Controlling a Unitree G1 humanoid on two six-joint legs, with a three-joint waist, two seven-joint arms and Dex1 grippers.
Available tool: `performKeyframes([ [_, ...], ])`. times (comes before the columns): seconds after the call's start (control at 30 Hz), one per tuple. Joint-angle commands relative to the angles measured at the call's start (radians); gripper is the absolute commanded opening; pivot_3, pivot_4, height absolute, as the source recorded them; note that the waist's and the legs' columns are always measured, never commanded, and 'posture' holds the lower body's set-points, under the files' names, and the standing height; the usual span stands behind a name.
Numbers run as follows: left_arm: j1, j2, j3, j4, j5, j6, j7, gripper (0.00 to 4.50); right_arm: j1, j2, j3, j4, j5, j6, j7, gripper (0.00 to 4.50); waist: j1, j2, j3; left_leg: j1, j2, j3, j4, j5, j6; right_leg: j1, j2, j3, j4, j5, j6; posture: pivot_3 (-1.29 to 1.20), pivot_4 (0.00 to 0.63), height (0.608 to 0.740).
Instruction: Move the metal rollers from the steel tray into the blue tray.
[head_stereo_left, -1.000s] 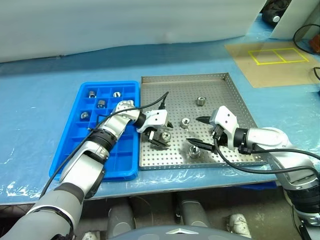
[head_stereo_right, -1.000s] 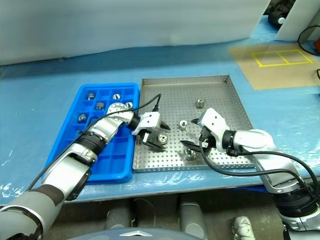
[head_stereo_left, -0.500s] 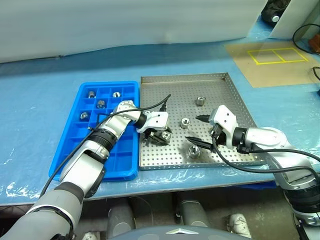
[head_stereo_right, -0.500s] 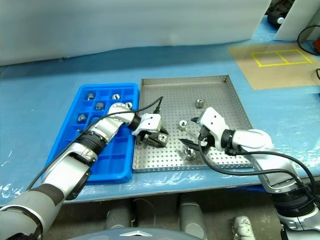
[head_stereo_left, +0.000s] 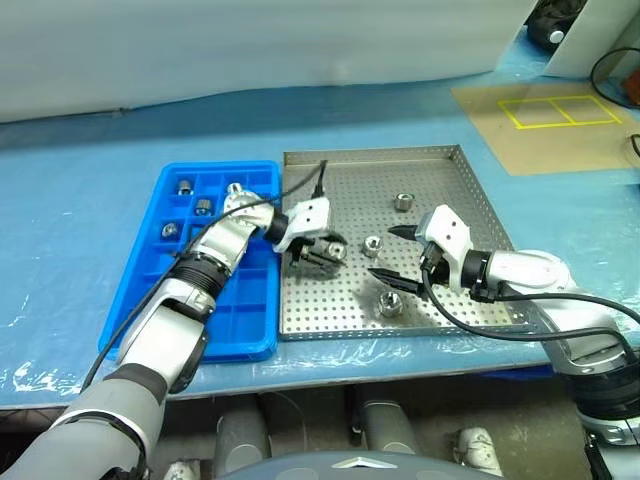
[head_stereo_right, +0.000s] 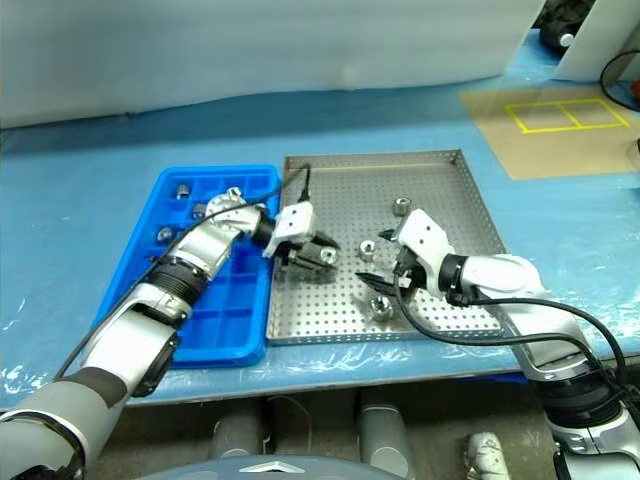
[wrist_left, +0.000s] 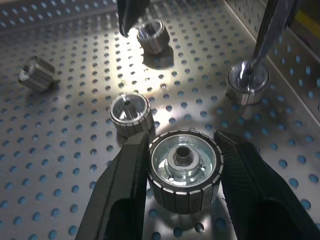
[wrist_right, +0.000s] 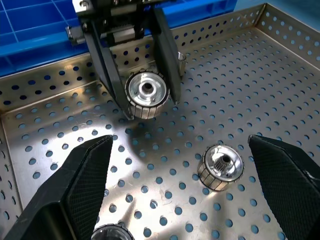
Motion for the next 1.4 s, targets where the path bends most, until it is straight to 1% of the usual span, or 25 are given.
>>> performKeyframes([
  [0.03,-0.017,0.058,0.08,-0.116,-0.075,0.092,0.001,1.7,-0.037,-0.002,-0.01,0.021,0.003,-0.037,0.038,4.5,-0.003,0.0,0.0,0.0,0.0,0.0,0.0,0.0,0.0,0.0,0.0,0.0,0.0,0.0,0.0,-0.36,0.15,0.74],
  [0.13,0.005,0.112,0.097,-0.18,-0.099,0.141,-0.011,1.7,-0.078,0.001,0.003,0.05,-0.008,-0.066,0.065,4.5,-0.002,0.0,0.0,0.001,0.0,0.0,0.0,0.0,0.0,0.0,0.0,0.0,0.001,0.0,0.0,-0.32,0.15,0.74],
  [0.27,0.087,0.21,0.117,-0.271,-0.109,0.173,-0.008,1.7,-0.216,0.063,0.042,0.094,0.011,-0.08,0.109,4.5,-0.005,0.001,0.0,0.002,0.0,0.0,0.0,0.001,-0.001,0.0,0.0,0.0,0.002,0.0,0.0,-0.24,0.15,0.74],
  [0.4,0.147,0.255,0.15,-0.345,-0.128,0.215,0.036,1.7,-0.303,0.109,0.084,0.153,0.002,-0.111,0.164,4.5,0.019,0.0,0.001,0.002,0.001,0.0,-0.002,0.002,-0.003,0.0,0.0,-0.002,0.003,0.0,0.0,-0.17,0.15,0.74],
  [0.53,0.217,0.287,0.236,-0.434,-0.195,0.265,0.096,1.7,-0.392,0.178,0.149,0.245,-0.017,-0.17,0.233,4.5,0.04,0.0,0.001,0.0,0.001,0.0,-0.002,0.001,-0.002,-0.001,0.0,-0.003,0.002,0.0,-0.001,-0.07,0.15,0.74],
  [0.7,0.34,0.361,0.327,-0.59,-0.235,0.313,0.165,1.7,-0.456,0.254,0.211,0.377,-0.056,-0.256,0.305,4.5,0.062,0.0,0.001,0.001,0.001,-0.001,-0.004,0.002,-0.003,-0.002,0.0,-0.004,0.003,0.0,-0.001,0.06,0.15,0.74],
  [0.8,0.425,0.415,0.374,-0.674,-0.254,0.338,0.189,1.7,-0.484,0.287,0.226,0.445,-0.073,-0.298,0.34,4.5,0.072,0.0,0.001,0.0,0.001,-0.001,-0.004,0.002,-0.003,-0.002,-0.001,-0.004,0.003,0.0,-0.001,0.12,0.15,0.74],
  [0.87,0.534,0.469,0.451,-0.736,-0.266,0.357,0.21,1.7,-0.518,0.328,0.236,0.504,-0.081,-0.332,0.362,4.5,0.08,0.0,0.001,0.0,0.002,-0.001,-0.004,0.002,-0.004,-0.002,-0.001,-0.004,0.003,0.0,-0.001,0.17,0.15,0.74],
  [0.97,0.65,0.521,0.547,-0.795,-0.279,0.387,0.256,1.7,-0.565,0.39,0.232,0.575,-0.079,-0.365,0.378,4.5,0.085,-0.001,0.002,0.0,0.002,-0.001,-0.007,0.003,-0.005,-0.004,-0.001,-0.005,0.004,0.0,-0.002,0.21,0.15,0.74],
  [1.13,0.767,0.551,0.643,-0.842,-0.311,0.423,0.302,1.7,-0.594,0.444,0.237,0.634,-0.09,-0.399,0.407,4.5,0.132,-0.002,0.001,0.0,0.002,-0.003,-0.01,0.005,-0.008,-0.004,-0.001,-0.008,0.003,-0.001,-0.003,0.28,0.15,0.74],
  [1.2,0.827,0.547,0.674,-0.822,-0.3,0.419,0.323,1.7,-0.61,0.479,0.25,0.666,-0.104,-0.415,0.409,4.5,0.14,-0.002,0.001,0.0,0.002,-0.003,-0.01,0.004,-0.008,-0.003,-0.001,-0.008,0.003,-0.001,-0.003,0.3,0.15,0.74],
  [1.27,0.85,0.539,0.683,-0.798,-0.299,0.416,0.346,1.7,-0.617,0.498,0.251,0.677,-0.107,-0.42,0.422,4.5,0.146,-0.002,0.002,0.0,0.002,-0.003,-0.011,0.005,-0.008,-0.004,-0.001,-0.008,0.003,-0.001,-0.003,0.31,0.15,0.74],
  [1.4,0.875,0.525,0.658,-0.785,-0.298,0.396,0.369,1.7,-0.617,0.512,0.247,0.668,-0.108,-0.412,0.442,4.5,0.163,-0.002,0.002,0.0,0.003,-0.004,-0.012,0.005,-0.009,-0.004,-0.001,-0.01,0.003,-0.002,-0.003,0.31,0.15,0.74],
])
